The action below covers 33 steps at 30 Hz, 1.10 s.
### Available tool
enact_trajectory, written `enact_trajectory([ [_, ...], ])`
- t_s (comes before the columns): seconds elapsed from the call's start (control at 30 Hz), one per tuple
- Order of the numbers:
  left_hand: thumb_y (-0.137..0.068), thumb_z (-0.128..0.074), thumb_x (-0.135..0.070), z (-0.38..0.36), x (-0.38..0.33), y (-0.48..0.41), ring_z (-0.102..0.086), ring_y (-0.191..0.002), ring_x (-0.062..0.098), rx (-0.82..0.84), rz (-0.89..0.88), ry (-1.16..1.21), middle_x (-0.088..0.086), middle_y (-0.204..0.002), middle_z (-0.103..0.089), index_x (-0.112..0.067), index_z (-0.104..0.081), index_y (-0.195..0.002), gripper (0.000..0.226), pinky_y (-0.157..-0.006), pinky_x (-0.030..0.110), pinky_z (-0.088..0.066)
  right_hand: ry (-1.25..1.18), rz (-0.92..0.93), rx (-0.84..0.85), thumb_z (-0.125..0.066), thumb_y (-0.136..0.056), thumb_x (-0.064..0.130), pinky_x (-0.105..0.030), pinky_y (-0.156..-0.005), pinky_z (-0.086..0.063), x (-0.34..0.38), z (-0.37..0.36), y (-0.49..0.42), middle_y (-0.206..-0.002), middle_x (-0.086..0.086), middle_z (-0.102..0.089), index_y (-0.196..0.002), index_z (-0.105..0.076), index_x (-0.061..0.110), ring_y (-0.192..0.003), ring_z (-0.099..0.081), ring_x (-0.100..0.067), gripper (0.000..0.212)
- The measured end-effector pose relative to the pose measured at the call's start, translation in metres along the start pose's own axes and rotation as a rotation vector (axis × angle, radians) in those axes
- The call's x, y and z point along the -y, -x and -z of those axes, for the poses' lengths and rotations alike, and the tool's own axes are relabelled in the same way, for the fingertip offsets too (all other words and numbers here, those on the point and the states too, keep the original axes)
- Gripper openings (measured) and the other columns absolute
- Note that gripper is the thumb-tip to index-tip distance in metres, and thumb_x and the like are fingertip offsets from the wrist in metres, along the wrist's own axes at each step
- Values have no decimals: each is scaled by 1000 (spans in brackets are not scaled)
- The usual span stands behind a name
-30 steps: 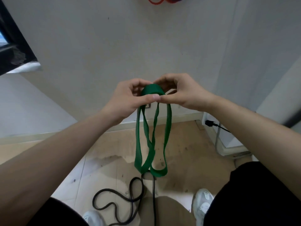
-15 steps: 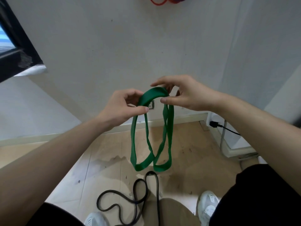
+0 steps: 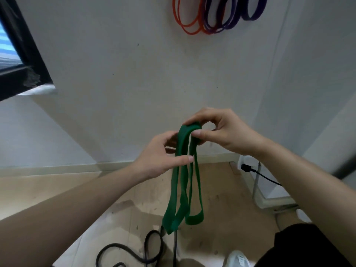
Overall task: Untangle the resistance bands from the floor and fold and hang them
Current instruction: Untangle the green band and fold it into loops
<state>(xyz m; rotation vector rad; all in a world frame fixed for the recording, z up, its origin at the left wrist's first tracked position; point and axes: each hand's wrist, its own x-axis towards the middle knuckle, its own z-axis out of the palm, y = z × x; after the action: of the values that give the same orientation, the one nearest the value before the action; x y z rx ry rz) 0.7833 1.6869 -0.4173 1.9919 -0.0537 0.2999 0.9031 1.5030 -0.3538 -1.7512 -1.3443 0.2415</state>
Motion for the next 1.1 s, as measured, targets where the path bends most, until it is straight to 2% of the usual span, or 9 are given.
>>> enact_trajectory([
  [0.13, -72, -87, -33, -16, 1, -1, -63, -110, 5, -28, 69, -26, -10, -118, -67, -27, -54, -130, 67, -93, 24, -51, -204, 38, -115, -67, -92, 2, -41, -79, -62, 2, 0, 3, -112, -8, -70, -115, -70, 10, -106, -68, -25, 24],
  [0.2, -71, -88, -28, -23, 5, -1, -64, -109, 6, -44, 109, 20, -9, -116, -68, -26, -53, -131, 69, -92, 25, -54, -316, 38, -185, -68, -91, 5, -42, -80, -61, 4, 1, 4, -108, -10, -71, -112, -71, 12, -101, -69, -27, 22],
  [0.37, -80, -81, -17, -28, 12, -4, -69, -100, 14, -20, 152, -40, 1, -106, -71, -21, -62, -110, 36, -85, 30, -60, -500, 21, -277, -65, -88, 10, -40, -81, -61, 3, 11, 8, -106, -20, -70, -115, -65, 5, -96, -70, -33, 27],
  [0.5, -81, -82, -22, -18, 17, -7, -72, -97, 12, -41, 178, 13, -2, -103, -75, -22, -59, -117, 43, -87, 31, -59, -516, -21, -306, -60, -94, 2, -37, -79, -60, -11, 20, 13, -106, -15, -72, -116, -66, 7, -98, -70, -31, 23],
  [0.63, -78, -85, -20, -9, 16, -10, -72, -84, 13, -74, 162, 11, -1, -96, -75, -23, -65, -110, 37, -79, 26, -59, -507, -97, -317, -59, -95, -2, -39, -79, -61, -23, 35, 20, -107, -14, -72, -116, -67, 7, -99, -72, -31, 25],
  [0.8, -72, -89, -18, 5, 7, -14, -73, -79, 15, -137, 107, -18, -4, -88, -77, -26, -72, -98, 33, -75, 26, -60, -288, -288, -190, -64, -92, -4, -51, -93, -58, -43, 55, 35, -117, -15, -72, -129, -60, 9, -109, -70, -34, 39],
  [0.87, -69, -91, -20, 10, 5, -14, -73, -78, 11, -162, 89, -31, -9, -86, -77, -30, -72, -96, 35, -74, 21, -58, -58, -384, -33, -71, -89, 4, -50, -99, -55, -47, 58, 40, -117, -8, -73, -137, -57, 16, -111, -69, -24, 51],
  [0.93, -68, -91, -22, 13, 4, -14, -73, -79, 11, -162, 81, -65, -8, -86, -77, -28, -73, -97, 35, -75, 22, -58, 183, -444, 82, -81, -83, 23, -44, -102, -54, -43, 56, 40, -122, 5, -69, -139, -55, 27, -116, -63, -10, 62],
  [1.1, -68, -90, -26, 17, 0, -14, -69, -79, 2, -72, 44, -224, -11, -87, -75, -25, -74, -104, 39, -71, 19, -55, 263, -291, 95, -85, -75, 41, -31, -107, -44, -15, 21, 23, -135, 15, -58, -143, -50, 34, -125, -53, -3, 76],
])
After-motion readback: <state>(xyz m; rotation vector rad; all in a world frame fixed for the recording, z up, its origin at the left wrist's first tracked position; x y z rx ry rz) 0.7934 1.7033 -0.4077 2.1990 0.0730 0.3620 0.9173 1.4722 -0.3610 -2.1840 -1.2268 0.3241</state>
